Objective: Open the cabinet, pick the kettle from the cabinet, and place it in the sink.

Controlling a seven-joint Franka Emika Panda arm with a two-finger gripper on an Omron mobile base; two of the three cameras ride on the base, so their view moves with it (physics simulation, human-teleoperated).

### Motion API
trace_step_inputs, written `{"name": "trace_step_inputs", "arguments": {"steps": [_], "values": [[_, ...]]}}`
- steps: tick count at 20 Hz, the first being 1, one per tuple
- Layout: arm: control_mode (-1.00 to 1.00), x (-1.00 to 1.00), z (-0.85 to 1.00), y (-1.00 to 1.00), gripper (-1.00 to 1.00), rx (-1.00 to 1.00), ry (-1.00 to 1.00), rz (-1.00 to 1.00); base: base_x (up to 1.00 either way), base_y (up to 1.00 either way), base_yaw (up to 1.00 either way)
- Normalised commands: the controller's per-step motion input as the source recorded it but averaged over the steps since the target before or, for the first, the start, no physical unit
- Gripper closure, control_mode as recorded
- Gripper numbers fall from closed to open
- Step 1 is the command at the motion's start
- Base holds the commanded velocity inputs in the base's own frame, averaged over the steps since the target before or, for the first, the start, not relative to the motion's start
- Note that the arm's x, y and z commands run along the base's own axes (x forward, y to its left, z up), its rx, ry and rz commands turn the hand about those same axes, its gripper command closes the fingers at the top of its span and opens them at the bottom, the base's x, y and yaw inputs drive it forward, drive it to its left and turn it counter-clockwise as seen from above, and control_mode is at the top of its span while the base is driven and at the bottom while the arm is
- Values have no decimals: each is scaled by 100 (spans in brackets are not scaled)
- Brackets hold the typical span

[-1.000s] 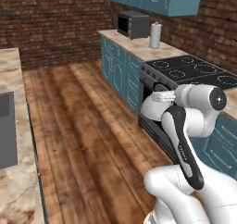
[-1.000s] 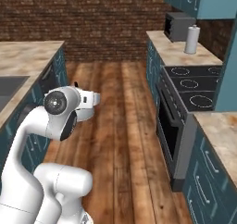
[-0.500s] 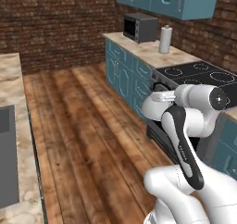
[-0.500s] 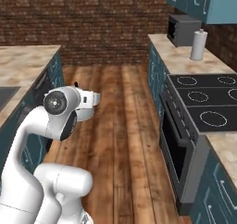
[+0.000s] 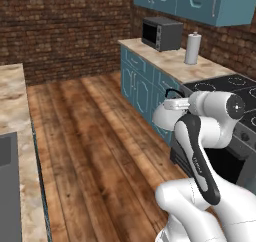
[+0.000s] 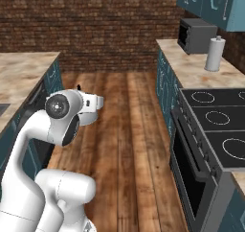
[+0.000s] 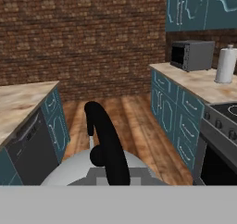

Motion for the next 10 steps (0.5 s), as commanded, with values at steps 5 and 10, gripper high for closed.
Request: {"name": "trace_step_inputs", "arguments": {"steps": [5, 10], "values": [[100, 0, 0, 0, 100, 0, 0, 0, 75, 0, 4], [100, 0, 0, 0, 100, 0, 0, 0, 75, 0, 5]]}}
